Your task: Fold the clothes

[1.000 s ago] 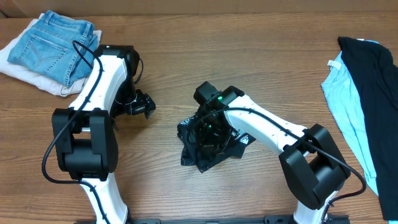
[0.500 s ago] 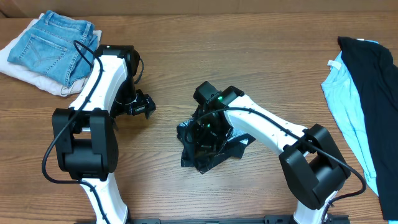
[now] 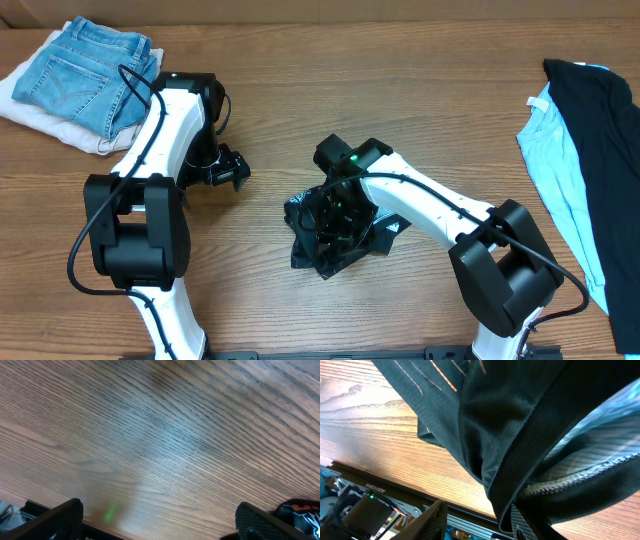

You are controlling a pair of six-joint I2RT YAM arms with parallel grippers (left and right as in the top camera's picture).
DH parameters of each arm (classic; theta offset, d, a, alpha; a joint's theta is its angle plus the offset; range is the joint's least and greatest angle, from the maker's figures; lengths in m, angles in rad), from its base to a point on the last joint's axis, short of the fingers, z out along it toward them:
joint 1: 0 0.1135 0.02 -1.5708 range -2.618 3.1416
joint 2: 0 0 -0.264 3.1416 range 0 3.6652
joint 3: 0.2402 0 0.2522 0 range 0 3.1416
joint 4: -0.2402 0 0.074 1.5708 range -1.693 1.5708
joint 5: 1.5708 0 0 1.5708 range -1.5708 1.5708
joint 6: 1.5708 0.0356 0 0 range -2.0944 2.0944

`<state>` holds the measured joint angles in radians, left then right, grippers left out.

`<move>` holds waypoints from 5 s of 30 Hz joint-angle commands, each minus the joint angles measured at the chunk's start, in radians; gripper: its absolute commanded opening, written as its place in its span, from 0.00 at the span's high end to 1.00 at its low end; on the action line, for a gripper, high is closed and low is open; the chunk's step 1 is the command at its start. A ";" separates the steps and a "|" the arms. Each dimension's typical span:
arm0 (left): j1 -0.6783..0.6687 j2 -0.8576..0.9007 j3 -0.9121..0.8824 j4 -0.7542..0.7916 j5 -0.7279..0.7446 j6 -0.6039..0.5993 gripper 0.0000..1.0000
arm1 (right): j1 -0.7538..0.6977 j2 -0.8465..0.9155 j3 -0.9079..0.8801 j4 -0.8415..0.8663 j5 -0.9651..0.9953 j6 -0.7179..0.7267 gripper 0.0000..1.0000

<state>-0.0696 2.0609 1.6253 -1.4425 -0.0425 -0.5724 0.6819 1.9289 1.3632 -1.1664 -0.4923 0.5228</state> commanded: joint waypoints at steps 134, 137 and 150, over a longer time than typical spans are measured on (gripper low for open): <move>0.069 -0.013 -0.266 0.382 0.113 0.202 0.00 | -0.869 -0.063 -0.060 0.104 0.335 -0.029 0.00; 0.069 -0.013 -0.266 0.382 0.112 0.203 0.00 | -0.869 -0.063 -0.060 0.131 0.334 -0.029 0.00; 0.069 -0.013 -0.266 0.422 0.134 0.191 0.00 | -0.869 -0.063 -0.060 0.291 0.335 -0.029 0.00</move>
<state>-0.0048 2.0457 1.3693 -1.0607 0.1421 -0.3817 -0.1875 1.8984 1.3102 -0.8871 -0.1677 0.4973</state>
